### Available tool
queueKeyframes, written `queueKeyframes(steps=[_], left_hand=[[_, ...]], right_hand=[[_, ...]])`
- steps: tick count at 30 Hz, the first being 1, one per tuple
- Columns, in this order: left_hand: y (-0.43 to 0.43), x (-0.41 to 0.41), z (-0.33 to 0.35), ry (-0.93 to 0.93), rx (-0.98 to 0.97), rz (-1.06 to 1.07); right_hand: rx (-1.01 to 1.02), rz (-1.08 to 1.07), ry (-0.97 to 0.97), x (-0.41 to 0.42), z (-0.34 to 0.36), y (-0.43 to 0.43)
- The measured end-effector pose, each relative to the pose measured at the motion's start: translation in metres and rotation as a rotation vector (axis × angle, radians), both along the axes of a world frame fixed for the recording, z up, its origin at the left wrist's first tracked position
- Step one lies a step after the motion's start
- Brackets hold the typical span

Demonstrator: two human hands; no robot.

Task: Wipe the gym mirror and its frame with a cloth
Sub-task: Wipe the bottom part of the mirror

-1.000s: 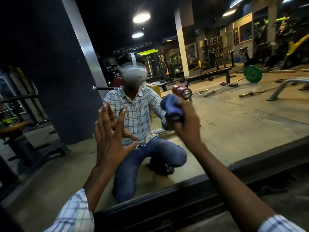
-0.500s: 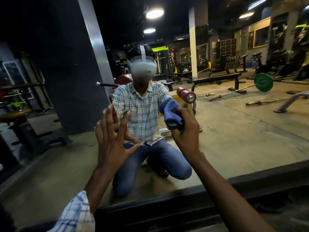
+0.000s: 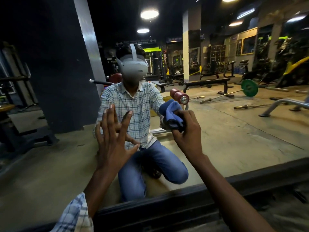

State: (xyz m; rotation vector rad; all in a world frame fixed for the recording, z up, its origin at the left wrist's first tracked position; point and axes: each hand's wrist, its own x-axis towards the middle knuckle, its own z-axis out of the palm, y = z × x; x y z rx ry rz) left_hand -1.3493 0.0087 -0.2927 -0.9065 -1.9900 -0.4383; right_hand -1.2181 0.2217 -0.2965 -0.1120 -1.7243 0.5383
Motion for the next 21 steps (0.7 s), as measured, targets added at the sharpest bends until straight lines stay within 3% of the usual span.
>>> queueKeyframes(steps=[18,20,21], left_hand=[[0.004,-0.006,-0.005,0.075,-0.002,-0.001],[0.004,-0.003,-0.004,0.069,0.0,-0.001],[0.005,-0.001,-0.003,0.063,0.002,0.002]], right_hand=[[-0.055,-0.056,0.044,-0.009,-0.002,0.003],[-0.024,-0.001,-0.03,-0.012,0.0,-0.013],[0.091,0.041,-0.133,-0.013,0.001,-0.021]])
